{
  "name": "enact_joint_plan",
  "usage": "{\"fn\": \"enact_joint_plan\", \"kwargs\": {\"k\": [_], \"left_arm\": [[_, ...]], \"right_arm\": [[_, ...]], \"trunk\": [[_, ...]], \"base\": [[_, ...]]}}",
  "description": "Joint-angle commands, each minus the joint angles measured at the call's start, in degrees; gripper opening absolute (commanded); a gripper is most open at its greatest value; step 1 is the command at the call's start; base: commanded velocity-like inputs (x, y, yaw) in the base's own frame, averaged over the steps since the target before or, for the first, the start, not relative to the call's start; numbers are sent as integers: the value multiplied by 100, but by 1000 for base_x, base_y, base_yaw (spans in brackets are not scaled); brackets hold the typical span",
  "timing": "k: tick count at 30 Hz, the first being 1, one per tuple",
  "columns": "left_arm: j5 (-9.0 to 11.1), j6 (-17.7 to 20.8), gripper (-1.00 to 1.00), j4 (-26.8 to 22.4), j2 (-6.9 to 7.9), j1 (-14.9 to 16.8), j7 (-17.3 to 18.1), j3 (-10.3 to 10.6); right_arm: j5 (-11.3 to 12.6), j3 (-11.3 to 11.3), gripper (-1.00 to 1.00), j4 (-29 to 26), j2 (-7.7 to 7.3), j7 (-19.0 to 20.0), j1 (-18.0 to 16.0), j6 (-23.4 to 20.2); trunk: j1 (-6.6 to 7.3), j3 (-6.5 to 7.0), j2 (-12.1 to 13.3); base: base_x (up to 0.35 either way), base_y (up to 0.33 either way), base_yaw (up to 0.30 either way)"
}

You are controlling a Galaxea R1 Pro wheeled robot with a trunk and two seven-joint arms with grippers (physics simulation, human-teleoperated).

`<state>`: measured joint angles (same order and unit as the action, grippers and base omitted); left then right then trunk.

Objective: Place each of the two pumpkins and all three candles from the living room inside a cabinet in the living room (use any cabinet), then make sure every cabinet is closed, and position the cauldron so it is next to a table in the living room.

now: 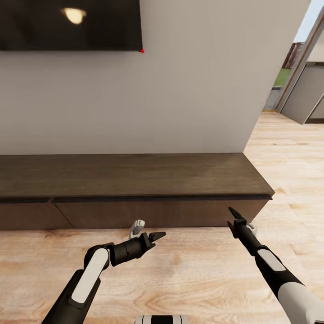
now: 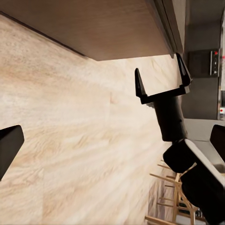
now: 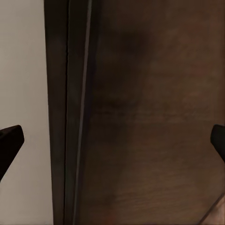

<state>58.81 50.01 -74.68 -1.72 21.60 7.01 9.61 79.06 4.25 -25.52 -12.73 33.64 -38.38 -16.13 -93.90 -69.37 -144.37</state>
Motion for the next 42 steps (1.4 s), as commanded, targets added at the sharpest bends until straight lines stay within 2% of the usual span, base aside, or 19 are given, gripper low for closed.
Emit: {"fn": "enact_joint_plan", "kwargs": {"k": [1,4,8,15,26,42], "left_arm": [[-35,26,100,-7,0,2,62,-8],[-36,33,100,-28,3,2,255,-13],[-36,35,100,-55,5,2,415,-4],[-36,36,100,-55,5,2,433,-3],[-38,24,100,-54,13,2,450,5],[-36,17,100,-23,13,2,447,6]], "right_arm": [[60,14,100,3,-3,6,-3,-52],[69,14,100,3,-9,9,-3,-49],[64,8,100,3,-4,24,-3,-48],[54,1,100,3,-2,36,-3,-40],[39,-3,100,-6,-2,44,-3,-39],[30,-3,100,-6,-2,30,-3,-31]], "trunk": [[1,-4,-2],[1,-4,-2],[-9,-93,-7],[-27,-248,-16],[-27,-248,-16],[-27,-248,-16]], "base": [[0,0,0],[0,0,0],[0,0,0],[0,0,0],[5,0,0],[102,0,0]]}}
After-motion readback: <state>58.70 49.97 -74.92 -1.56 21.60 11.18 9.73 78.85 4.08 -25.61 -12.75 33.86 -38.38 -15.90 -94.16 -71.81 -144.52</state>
